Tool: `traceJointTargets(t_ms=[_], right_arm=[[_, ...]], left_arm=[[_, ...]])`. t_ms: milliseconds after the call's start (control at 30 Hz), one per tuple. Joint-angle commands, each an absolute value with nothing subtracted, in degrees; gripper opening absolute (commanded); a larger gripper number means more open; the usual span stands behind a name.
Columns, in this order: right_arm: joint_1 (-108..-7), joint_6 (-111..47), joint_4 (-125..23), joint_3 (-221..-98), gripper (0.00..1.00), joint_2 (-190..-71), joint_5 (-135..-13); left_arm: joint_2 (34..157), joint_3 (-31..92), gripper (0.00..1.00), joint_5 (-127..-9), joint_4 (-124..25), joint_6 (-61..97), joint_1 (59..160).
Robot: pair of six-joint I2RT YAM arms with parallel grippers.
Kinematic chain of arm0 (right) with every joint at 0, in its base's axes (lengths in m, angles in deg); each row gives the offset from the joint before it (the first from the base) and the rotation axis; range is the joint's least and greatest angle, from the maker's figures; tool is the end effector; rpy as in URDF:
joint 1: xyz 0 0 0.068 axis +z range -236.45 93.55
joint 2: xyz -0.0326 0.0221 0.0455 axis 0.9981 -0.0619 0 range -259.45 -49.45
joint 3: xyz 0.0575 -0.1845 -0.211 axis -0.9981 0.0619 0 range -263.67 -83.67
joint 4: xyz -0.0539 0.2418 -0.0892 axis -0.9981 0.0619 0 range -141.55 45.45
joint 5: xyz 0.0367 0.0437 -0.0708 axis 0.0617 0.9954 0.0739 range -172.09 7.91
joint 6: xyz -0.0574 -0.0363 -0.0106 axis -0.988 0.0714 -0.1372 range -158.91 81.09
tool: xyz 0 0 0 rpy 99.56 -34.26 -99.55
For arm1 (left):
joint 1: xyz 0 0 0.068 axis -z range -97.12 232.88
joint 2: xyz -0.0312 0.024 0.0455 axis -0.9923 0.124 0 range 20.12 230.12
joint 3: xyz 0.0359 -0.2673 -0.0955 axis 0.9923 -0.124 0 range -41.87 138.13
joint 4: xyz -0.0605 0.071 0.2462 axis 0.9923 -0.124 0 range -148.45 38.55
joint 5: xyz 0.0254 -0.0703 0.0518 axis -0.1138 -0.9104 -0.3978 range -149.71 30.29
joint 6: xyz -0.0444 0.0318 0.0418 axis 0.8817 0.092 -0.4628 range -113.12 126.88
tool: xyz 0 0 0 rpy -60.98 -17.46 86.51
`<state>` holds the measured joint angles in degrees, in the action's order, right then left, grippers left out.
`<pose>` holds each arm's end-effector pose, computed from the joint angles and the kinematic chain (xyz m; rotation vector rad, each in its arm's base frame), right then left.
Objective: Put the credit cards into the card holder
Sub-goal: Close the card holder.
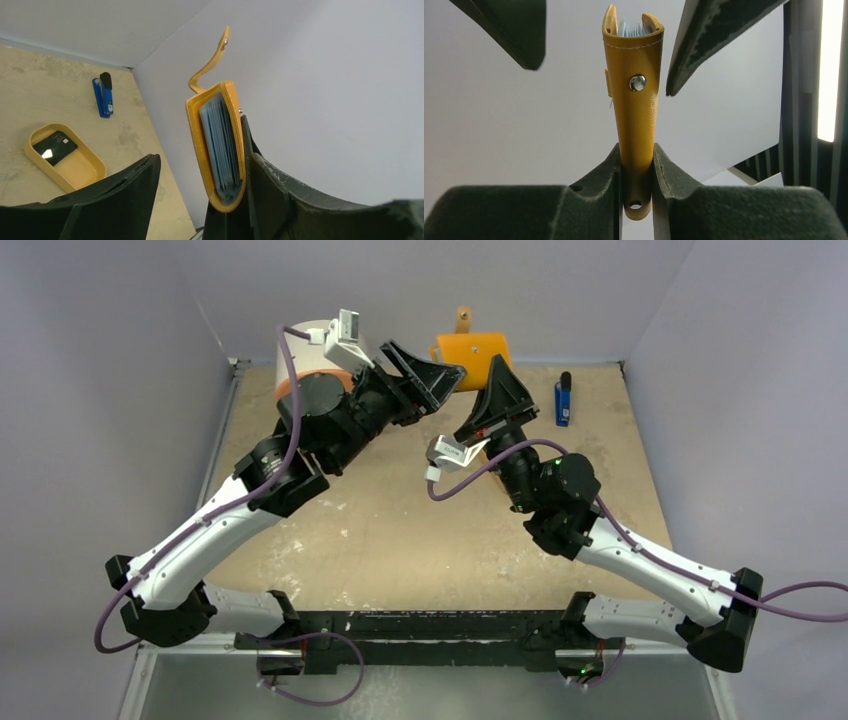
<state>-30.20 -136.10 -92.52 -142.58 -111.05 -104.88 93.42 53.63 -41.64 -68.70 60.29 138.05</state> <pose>0.1489 0.1840 0.4839 -0.8060 0.5825 -0.8360 0.1699 -0.2137 0.5393 -0.2538 1.6107 -1.2734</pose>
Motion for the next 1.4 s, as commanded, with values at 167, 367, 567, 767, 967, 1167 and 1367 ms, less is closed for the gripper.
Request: traceJointTargets(t_ms=[167, 367, 567, 767, 967, 1167, 1367], right_arm=[[-29.7, -136.9, -97.2, -145.2, 0.0, -110.4, -104.4], [-29.5, -136.9, -97.0, -145.1, 0.0, -110.6, -104.4], [-29.4, -136.9, -97.1, -145.3, 0.0, -111.0, -104.4], [-29.2, -136.9, -96.8, -145.5, 0.0, -111.3, -104.6], [-28.1, -134.3, -96.4, -145.6, 0.0, -110.7, -105.6], [-24.2, -121.3, -76.7, -152.0, 0.69, -108.8, -108.2], [-22.9, -91.8, -53.4, -161.8, 0.89, -108.1, -106.0]], left_arm=[[95.5, 56.6, 0.44, -46.7, -64.0, 61.0, 138.1], [95.5, 56.5, 0.42, -46.9, -63.0, 60.8, 138.1], [95.1, 56.1, 0.52, -46.0, -62.5, 61.1, 138.1], [95.0, 55.7, 0.32, -46.0, -62.4, 60.5, 138.1], [94.2, 55.3, 0.0, -44.6, -63.0, 59.1, 138.1], [89.1, 51.8, 0.0, -36.6, -63.3, 56.6, 138.1], [81.7, 48.5, 0.0, -28.8, -69.5, 45.9, 138.1]])
